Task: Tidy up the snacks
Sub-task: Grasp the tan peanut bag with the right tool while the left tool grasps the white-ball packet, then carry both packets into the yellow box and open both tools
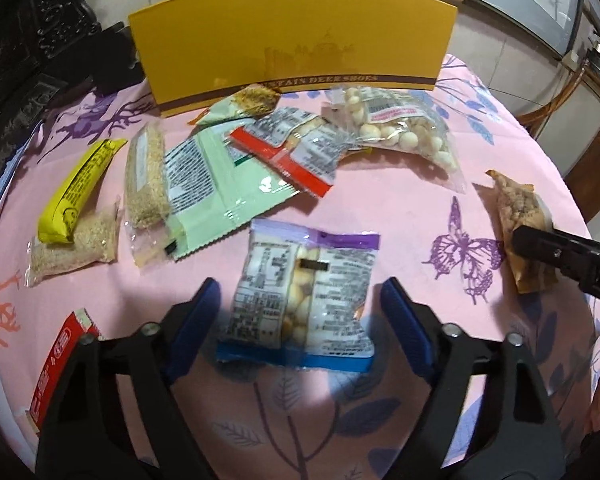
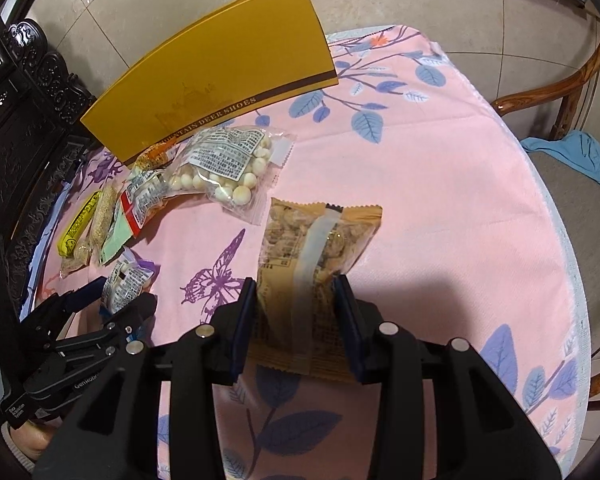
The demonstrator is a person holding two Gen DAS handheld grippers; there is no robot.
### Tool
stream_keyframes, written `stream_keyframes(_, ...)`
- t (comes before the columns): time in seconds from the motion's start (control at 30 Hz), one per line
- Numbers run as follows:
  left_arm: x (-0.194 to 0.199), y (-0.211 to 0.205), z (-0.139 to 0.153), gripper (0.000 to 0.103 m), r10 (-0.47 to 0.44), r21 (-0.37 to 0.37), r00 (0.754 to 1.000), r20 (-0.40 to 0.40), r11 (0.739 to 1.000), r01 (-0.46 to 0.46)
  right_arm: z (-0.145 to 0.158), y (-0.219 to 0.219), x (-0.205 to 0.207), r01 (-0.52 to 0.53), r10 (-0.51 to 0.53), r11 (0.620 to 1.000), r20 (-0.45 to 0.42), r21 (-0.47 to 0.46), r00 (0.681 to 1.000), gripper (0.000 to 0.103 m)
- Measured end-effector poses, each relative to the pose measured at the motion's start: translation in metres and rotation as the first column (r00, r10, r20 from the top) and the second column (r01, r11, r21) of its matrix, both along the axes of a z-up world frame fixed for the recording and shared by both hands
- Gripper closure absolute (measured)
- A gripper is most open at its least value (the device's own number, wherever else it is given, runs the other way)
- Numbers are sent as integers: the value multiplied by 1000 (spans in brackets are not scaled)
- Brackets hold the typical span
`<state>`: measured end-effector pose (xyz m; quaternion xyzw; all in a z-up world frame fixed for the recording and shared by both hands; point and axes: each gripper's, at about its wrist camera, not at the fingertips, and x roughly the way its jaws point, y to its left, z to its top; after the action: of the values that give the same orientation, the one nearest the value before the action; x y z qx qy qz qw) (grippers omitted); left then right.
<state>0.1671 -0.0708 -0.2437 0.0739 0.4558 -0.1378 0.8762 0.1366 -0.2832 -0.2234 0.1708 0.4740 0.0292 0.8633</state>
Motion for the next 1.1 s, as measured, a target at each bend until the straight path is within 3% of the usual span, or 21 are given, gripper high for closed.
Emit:
stream_keyframes(0.1,0,-4,1,37,-6,-4,1000,6,1000,6,0,0,0,-2,2,1000,-2,-4,1000,63)
stream_keyframes(0.27,-2,-3,3,45,4,-23,1000,8,1000,-4,1,1,0,-9,9,1000,-6,-13,1000,63)
stream_keyframes(0.73,-15,8,28,48,28,-42,999,32,999,-26,5,9,-5,-42,42,999,-20,-4,999,64)
stream_keyframes(0.9,-13,14,53,48,45,-66,997,68,997,-41,16,15,-5,-57,57,998,-5,0,998,64)
stream_keyframes(1.1,14,22,105,48,80,-95,982,169,993,-64,68,22,17,-104,103,995,130,0,986,64)
